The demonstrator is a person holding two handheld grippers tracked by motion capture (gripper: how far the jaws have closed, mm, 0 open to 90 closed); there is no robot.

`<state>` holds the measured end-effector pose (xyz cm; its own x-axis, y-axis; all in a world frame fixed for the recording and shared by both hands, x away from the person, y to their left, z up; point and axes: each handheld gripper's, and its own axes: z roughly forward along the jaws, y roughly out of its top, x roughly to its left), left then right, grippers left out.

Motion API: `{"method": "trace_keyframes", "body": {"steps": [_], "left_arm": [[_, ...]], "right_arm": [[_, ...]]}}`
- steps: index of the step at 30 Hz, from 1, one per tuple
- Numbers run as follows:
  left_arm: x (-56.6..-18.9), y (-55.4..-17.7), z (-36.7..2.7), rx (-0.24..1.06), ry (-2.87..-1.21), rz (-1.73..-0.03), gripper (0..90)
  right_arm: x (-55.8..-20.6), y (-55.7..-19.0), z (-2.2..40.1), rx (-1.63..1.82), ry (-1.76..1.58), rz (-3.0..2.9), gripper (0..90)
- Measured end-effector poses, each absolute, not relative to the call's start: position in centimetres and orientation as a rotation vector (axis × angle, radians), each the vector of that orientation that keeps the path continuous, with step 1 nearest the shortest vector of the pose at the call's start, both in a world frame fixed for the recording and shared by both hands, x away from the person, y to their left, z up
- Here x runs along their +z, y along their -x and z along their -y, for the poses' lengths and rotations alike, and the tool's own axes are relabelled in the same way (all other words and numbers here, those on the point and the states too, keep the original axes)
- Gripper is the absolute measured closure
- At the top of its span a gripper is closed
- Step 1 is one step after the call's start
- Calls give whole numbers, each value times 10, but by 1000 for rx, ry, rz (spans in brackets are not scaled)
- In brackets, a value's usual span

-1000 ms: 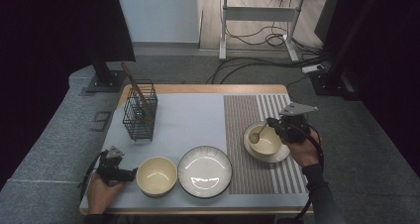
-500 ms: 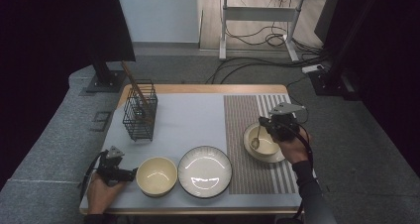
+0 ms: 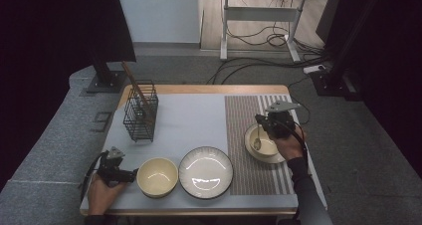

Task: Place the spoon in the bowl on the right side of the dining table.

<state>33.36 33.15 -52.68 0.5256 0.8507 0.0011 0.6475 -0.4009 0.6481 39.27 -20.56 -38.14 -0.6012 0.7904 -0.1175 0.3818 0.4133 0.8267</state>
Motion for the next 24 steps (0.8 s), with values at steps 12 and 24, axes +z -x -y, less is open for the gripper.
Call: {"method": "trace_keyframes", "body": {"steps": [12,24], "left_arm": [[-527,-334,-331,448,-2174,-1212,0],[-527,-334,-331,448,-2174,-1212,0]], "right_arm": [[-391,-410,199,1060,-1016,-2191,883],[-408,-432,191,1021,-1049,-2218,883]]}}
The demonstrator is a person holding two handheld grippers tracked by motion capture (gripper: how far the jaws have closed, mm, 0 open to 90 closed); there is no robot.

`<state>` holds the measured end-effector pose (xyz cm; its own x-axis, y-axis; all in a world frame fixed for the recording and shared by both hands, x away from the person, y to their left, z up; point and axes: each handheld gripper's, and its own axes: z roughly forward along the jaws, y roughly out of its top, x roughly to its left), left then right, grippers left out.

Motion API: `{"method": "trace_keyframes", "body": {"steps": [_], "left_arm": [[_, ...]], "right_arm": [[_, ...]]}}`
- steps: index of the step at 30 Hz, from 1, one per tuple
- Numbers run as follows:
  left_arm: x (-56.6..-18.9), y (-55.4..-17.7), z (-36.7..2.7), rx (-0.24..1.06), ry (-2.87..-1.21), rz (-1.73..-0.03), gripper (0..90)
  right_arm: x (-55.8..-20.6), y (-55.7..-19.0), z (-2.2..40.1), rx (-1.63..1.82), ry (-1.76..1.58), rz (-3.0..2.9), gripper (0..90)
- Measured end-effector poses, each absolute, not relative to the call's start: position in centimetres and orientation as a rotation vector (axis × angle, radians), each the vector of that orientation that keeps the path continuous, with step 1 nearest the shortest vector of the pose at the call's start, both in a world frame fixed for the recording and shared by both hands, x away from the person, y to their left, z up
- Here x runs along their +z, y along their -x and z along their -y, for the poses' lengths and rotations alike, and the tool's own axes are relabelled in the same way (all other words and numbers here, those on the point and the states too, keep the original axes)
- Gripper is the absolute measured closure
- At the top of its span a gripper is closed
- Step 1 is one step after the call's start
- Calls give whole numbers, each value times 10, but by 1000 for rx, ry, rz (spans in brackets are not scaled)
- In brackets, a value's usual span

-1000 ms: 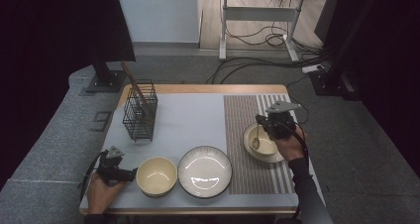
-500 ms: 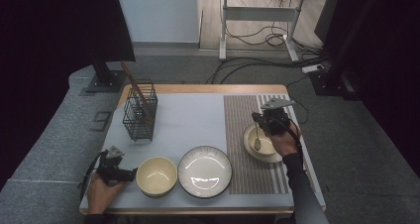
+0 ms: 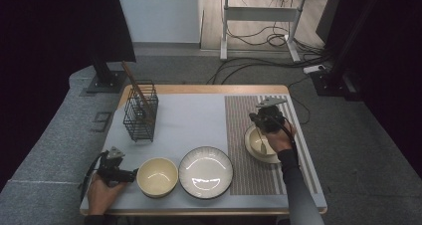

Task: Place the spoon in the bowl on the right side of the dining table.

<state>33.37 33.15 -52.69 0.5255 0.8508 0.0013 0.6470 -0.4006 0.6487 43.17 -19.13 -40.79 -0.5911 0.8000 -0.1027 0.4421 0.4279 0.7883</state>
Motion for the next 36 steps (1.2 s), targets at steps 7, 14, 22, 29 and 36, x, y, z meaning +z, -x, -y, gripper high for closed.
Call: {"method": "trace_keyframes", "body": {"steps": [7,14,22,29,36], "left_arm": [[-527,-334,-331,447,-2173,-1212,0],[-527,-334,-331,448,-2174,-1212,0],[-527,-334,-331,447,-2173,-1212,0],[-527,-334,-331,448,-2174,-1212,0],[-527,-334,-331,448,-2173,-1212,0]], "right_arm": [[-421,-442,189,1029,-1087,-2214,875],[-431,-446,190,1029,-1112,-2218,850],[-429,-442,193,1034,-1108,-2201,727],[-424,-435,196,1036,-1126,-2186,474],[-416,-424,200,1008,-1123,-2189,309]]}}
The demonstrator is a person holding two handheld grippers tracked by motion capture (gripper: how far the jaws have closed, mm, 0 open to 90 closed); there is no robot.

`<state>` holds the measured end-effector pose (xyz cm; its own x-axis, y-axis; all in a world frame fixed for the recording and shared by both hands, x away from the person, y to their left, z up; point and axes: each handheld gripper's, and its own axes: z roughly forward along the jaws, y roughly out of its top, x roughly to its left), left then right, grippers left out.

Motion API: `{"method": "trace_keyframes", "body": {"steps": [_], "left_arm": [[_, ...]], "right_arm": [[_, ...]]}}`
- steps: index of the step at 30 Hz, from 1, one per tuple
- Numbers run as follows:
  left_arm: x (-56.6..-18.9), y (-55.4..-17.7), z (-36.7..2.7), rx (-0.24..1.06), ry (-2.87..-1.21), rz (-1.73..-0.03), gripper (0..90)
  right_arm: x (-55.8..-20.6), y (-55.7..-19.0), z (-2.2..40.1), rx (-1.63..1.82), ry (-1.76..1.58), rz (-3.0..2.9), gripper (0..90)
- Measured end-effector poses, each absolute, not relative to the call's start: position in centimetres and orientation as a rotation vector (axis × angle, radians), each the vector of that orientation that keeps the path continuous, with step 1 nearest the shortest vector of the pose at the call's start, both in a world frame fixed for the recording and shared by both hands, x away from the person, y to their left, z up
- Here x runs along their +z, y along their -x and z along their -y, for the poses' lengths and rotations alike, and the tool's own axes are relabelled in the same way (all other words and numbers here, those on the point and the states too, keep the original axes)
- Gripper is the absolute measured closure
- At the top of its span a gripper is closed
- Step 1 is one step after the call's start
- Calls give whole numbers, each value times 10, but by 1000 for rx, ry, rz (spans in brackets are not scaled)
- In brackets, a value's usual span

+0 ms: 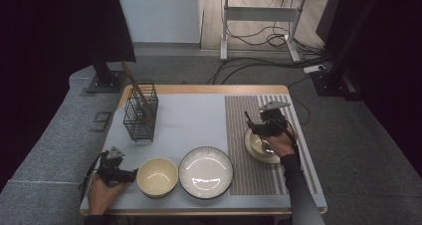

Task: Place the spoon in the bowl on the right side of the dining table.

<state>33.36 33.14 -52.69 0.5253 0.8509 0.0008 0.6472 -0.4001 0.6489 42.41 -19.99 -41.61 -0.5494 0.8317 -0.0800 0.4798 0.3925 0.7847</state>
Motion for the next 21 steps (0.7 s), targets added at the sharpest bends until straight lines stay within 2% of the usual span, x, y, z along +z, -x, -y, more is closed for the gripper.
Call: {"method": "trace_keyframes", "body": {"steps": [2,13,21], "left_arm": [[-527,-334,-331,448,-2174,-1212,0],[-527,-333,-331,451,-2172,-1212,0],[-527,-333,-331,451,-2173,-1210,0]], "right_arm": [[-414,-422,200,995,-1119,-2190,307],[-405,-397,202,991,-1110,-2200,145],[-410,-380,211,1018,-1120,-2195,119]]}}
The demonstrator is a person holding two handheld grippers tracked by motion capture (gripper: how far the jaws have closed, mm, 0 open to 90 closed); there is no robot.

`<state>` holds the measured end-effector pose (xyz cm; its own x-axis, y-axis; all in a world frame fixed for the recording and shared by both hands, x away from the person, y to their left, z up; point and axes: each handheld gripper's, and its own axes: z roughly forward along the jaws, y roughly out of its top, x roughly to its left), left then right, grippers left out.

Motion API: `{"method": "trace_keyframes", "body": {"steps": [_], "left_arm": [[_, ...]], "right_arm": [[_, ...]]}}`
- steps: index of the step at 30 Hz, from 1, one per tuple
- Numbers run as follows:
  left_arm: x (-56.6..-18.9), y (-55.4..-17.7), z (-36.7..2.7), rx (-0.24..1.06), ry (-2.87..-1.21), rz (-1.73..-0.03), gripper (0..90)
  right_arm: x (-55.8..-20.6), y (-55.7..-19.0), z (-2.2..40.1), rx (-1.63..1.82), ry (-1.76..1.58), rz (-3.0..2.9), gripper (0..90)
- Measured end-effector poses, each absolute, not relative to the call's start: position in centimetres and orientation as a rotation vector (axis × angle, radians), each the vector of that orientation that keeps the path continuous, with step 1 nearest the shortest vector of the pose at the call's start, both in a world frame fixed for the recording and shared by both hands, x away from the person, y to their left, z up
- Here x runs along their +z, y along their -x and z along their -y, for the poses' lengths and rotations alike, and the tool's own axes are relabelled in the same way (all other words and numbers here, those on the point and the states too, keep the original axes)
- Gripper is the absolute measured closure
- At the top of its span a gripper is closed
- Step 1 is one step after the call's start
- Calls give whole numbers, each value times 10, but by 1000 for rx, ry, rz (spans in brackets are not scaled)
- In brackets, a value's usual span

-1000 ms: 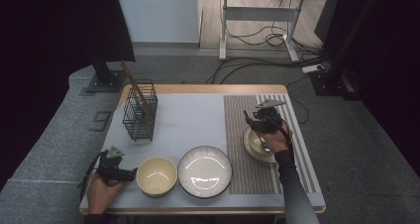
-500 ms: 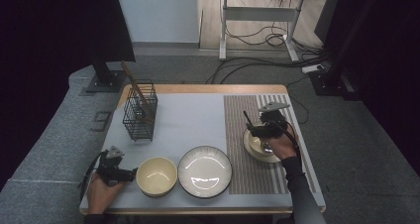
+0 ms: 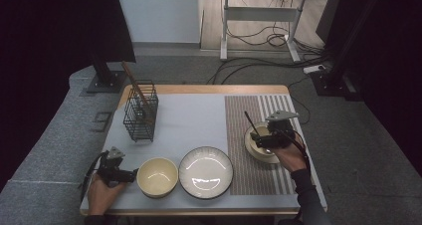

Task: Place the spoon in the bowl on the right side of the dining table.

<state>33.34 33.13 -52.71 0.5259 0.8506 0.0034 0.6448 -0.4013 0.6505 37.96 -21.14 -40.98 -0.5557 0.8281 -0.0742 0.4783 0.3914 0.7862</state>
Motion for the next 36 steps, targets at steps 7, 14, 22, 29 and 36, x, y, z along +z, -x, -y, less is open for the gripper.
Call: {"method": "trace_keyframes", "body": {"steps": [7,14,22,29,36], "left_arm": [[-527,-333,-331,452,-2173,-1211,0],[-527,-333,-331,452,-2172,-1210,0],[-527,-333,-331,452,-2173,-1211,0],[-527,-333,-331,452,-2172,-1211,0],[-527,-333,-331,450,-2171,-1212,0]], "right_arm": [[-418,-365,224,1027,-1170,-2157,15],[-430,-350,232,986,-1176,-2156,0],[-442,-336,240,989,-1191,-2136,0],[-458,-324,242,953,-1217,-2132,0],[-476,-316,248,938,-1263,-2122,0]]}}
